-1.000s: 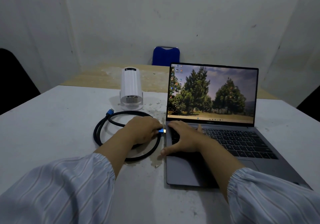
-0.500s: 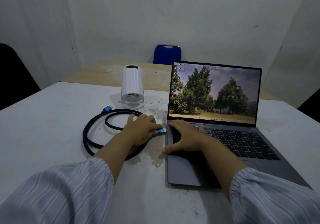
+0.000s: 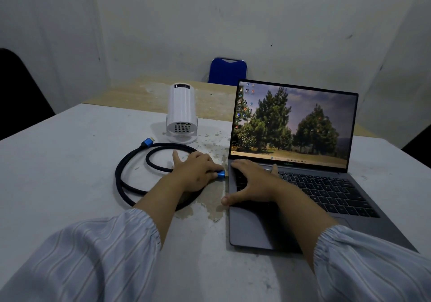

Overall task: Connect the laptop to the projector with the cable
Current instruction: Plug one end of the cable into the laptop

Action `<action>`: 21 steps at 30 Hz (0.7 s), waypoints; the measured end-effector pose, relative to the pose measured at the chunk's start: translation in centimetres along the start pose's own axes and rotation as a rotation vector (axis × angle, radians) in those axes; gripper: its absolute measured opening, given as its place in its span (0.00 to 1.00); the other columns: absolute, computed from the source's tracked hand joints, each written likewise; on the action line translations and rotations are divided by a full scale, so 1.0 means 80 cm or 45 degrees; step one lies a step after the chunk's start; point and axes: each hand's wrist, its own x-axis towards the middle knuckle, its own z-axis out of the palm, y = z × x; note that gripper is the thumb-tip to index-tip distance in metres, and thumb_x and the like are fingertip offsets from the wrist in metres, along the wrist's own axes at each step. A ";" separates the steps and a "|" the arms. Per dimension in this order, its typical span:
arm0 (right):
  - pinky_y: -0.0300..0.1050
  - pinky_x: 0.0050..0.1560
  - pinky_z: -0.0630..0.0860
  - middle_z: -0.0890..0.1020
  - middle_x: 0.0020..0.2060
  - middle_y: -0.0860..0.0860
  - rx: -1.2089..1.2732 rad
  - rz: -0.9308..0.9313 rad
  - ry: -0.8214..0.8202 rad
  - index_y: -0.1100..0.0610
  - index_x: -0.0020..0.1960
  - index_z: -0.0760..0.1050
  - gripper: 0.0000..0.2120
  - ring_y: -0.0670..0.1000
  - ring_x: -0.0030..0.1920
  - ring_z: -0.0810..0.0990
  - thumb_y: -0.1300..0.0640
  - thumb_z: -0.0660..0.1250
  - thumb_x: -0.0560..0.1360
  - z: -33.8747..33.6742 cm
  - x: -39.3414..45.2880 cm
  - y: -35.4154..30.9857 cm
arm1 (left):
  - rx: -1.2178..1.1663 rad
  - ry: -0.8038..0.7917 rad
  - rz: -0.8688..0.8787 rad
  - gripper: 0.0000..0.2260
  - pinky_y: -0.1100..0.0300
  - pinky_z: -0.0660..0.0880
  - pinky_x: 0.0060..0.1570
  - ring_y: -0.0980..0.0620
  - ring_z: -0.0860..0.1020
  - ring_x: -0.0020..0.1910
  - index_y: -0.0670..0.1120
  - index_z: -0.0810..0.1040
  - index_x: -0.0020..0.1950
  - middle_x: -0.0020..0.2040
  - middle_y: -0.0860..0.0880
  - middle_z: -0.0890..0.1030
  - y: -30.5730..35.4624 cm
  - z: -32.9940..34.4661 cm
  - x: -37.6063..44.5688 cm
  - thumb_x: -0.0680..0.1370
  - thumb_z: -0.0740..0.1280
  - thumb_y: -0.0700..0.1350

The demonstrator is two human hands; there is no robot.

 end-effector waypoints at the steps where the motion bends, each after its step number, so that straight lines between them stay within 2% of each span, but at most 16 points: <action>1: 0.76 0.67 0.36 0.52 0.77 0.45 0.004 -0.001 -0.002 0.47 0.74 0.50 0.56 0.51 0.75 0.51 0.25 0.65 0.54 0.000 0.000 0.000 | 0.003 0.002 -0.002 0.16 0.27 0.40 0.65 0.48 0.58 0.72 0.62 0.69 0.66 0.66 0.52 0.70 0.001 0.000 0.000 0.79 0.54 0.54; 7: 0.76 0.66 0.36 0.52 0.77 0.45 -0.001 0.007 -0.004 0.47 0.74 0.50 0.55 0.51 0.75 0.51 0.26 0.65 0.55 -0.001 -0.001 -0.003 | 0.081 0.059 0.022 0.16 0.27 0.44 0.66 0.46 0.61 0.70 0.59 0.70 0.67 0.65 0.48 0.70 0.011 0.003 -0.001 0.80 0.54 0.52; 11: 0.75 0.67 0.36 0.52 0.77 0.45 -0.012 0.008 -0.013 0.48 0.74 0.50 0.54 0.50 0.75 0.51 0.26 0.65 0.56 -0.002 -0.001 -0.005 | -0.061 0.159 -0.011 0.14 0.28 0.46 0.67 0.45 0.66 0.67 0.57 0.74 0.63 0.61 0.46 0.74 0.013 0.006 -0.005 0.78 0.58 0.52; 15: 0.74 0.67 0.35 0.51 0.76 0.44 0.006 0.012 -0.018 0.47 0.74 0.50 0.54 0.50 0.75 0.50 0.26 0.65 0.56 -0.002 -0.002 -0.005 | -0.133 0.287 -0.075 0.12 0.31 0.46 0.69 0.48 0.71 0.64 0.54 0.79 0.57 0.57 0.50 0.80 0.010 0.004 -0.007 0.75 0.63 0.54; 21: 0.74 0.67 0.34 0.55 0.76 0.45 -0.018 0.007 -0.017 0.48 0.74 0.53 0.56 0.51 0.75 0.53 0.24 0.65 0.53 -0.006 0.000 -0.005 | -0.149 0.265 -0.039 0.11 0.32 0.49 0.69 0.48 0.71 0.63 0.54 0.80 0.54 0.56 0.51 0.81 0.013 0.000 -0.009 0.75 0.64 0.53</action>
